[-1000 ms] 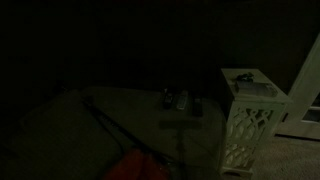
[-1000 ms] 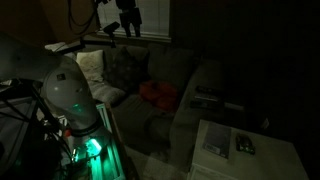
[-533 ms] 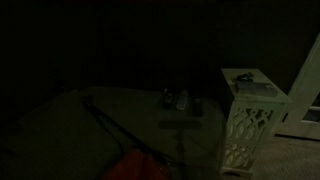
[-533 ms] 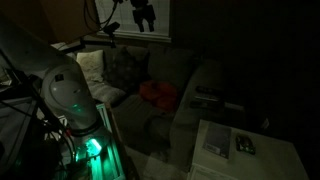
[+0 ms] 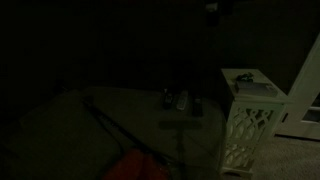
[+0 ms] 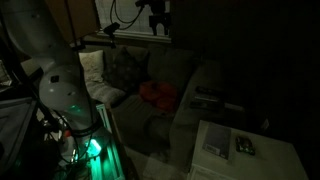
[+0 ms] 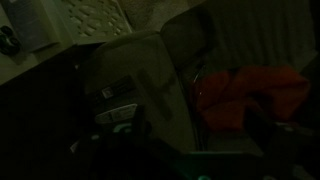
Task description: Put the black rod on the right armrest of the sofa.
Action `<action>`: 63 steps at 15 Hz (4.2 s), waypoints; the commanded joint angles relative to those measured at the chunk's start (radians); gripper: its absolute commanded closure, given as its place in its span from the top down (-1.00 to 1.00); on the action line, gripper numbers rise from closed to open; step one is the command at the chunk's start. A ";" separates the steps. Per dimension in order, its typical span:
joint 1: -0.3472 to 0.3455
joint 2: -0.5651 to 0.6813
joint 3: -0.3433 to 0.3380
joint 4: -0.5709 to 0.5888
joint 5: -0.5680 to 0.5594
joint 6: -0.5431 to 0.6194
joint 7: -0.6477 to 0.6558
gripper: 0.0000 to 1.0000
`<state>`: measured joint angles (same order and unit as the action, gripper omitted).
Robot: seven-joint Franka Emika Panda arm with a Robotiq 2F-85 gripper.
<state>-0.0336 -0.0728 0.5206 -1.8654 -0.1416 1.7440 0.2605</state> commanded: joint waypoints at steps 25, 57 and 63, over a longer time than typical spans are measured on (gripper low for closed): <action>0.414 0.846 -0.295 0.828 -0.071 -0.212 -0.259 1.00; 0.264 1.181 -0.275 0.817 -0.146 0.618 -0.291 1.00; 0.318 1.255 -0.294 0.880 -0.053 0.649 -0.290 1.00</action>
<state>0.2327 1.1131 0.2491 -1.0461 -0.2872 2.3637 -0.0234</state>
